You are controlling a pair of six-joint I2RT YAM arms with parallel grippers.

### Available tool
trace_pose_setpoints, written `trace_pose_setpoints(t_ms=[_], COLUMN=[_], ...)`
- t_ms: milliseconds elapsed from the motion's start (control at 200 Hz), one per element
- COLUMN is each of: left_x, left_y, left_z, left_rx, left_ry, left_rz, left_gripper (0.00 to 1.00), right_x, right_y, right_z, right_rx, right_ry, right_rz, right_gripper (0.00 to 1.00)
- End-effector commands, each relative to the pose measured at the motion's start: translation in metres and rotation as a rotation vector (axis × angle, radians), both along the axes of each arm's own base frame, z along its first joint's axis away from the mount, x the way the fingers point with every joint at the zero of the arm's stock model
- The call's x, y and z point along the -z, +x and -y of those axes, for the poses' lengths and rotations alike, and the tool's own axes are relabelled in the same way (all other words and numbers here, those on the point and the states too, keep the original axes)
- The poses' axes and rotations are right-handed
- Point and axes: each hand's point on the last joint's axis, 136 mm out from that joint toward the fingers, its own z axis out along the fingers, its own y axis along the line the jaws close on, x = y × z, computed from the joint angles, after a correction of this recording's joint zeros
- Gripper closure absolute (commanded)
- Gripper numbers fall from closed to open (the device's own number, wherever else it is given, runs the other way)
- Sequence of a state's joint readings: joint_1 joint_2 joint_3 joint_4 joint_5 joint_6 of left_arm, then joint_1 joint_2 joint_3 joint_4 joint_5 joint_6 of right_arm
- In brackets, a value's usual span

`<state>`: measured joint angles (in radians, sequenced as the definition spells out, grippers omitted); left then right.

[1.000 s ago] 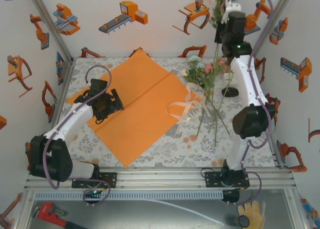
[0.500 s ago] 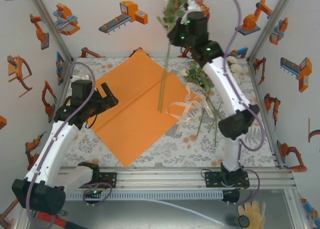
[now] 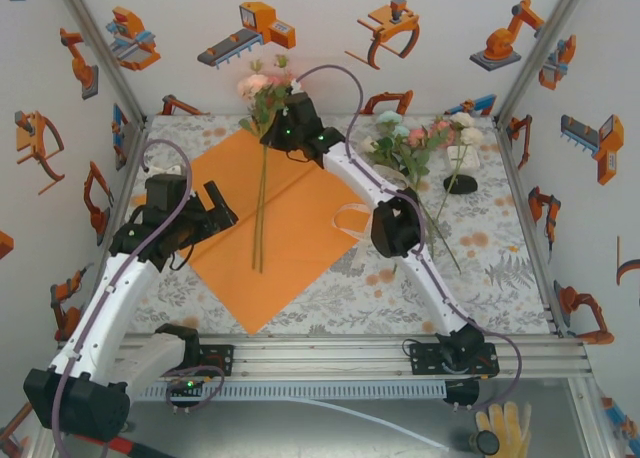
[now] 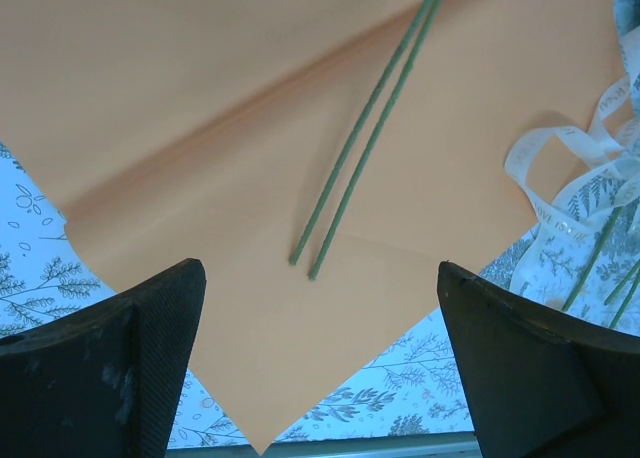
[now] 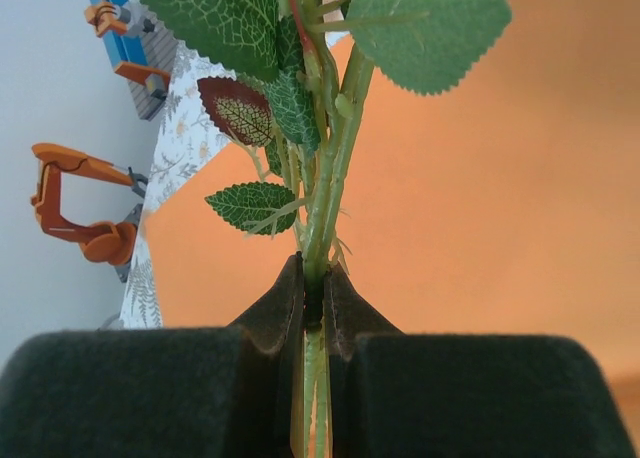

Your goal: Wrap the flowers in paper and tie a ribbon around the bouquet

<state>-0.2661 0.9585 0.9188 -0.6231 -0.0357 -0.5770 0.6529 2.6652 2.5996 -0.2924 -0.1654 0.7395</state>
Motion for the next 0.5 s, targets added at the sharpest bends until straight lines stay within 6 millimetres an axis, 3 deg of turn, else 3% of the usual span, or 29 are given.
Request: trace_pose_setpoints(t_ms=[0,135,190,225,265,295,496], left_x=[0.006,0.012,0.016,0.020,0.025,0.029,0.057], left_y=[-0.007,-0.007,-0.007,-0.007,-0.006,-0.005,0.012], left_z=[0.001,0.000,0.001,0.001,0.001,0.001,0.018], left_rx=[0.001,-0.001,-0.001,-0.003,-0.009,-0.013,0.030], left_ry=[-0.016,-0.009,-0.013,-0.015,-0.018,-0.020,-0.048], left_rz=[-0.018,-0.031,-0.042,-0.050,-0.059,-0.065,-0.141], left_gripper=[0.10,0.10,0.10,0.10,0.10,0.10,0.12], right_x=[-0.007,0.031,0.039,0.039,0.036,0.029,-0.023], right_y=[0.021,0.035,0.040,0.041,0.042,0.041,0.030], right_z=[0.001,0.009,0.009,0.008,0.005,0.003,0.018], right_rx=[0.008,0.030,0.030,0.023,0.008,-0.003,0.001], right_ry=[0.082,0.054,0.055,0.062,0.070,0.078,0.028], right_rz=[0.068,0.056,0.068,0.083,0.103,0.116,0.138], right_gripper=[1.00,0.99,0.85,0.70,0.57,0.52,0.46])
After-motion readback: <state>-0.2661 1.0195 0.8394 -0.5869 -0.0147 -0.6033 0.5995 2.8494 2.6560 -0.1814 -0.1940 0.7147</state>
